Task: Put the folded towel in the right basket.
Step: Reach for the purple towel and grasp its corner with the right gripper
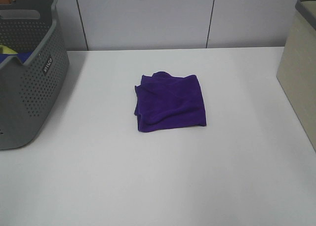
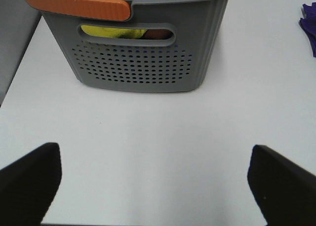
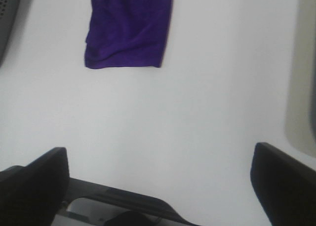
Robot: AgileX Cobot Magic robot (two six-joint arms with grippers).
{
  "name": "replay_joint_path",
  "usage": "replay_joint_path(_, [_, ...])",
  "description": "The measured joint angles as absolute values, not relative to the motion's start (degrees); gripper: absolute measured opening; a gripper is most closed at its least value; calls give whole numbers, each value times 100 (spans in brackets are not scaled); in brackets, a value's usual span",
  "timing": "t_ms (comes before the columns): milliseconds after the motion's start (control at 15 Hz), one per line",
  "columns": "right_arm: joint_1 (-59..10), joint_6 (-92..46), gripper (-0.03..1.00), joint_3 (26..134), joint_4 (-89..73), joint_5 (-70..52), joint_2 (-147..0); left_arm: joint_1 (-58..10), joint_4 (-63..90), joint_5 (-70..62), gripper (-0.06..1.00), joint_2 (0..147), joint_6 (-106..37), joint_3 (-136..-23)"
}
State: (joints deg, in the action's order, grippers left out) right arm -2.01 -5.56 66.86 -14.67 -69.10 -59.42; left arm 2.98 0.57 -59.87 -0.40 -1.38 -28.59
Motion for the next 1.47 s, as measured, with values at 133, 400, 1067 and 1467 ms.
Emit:
replay_joint_path(133, [-258, -756, 96, 6749, -2206, -6600, -6904, 298, 57, -5987, 99, -40, -138, -2859])
replay_joint_path(400, [-837, -1392, 96, 6772, -3289, -5575, -9116, 298, 57, -5987, 99, -40, -138, -2859])
replay_joint_path(1067, [-871, -2143, 95, 9190, -4228, -4962, -12966, 298, 57, -5987, 99, -40, -138, -2859])
replay_joint_path(1467, [-871, -2000, 94, 9259, -3472, -4612, -13155, 298, 57, -5987, 99, -40, -138, -2859])
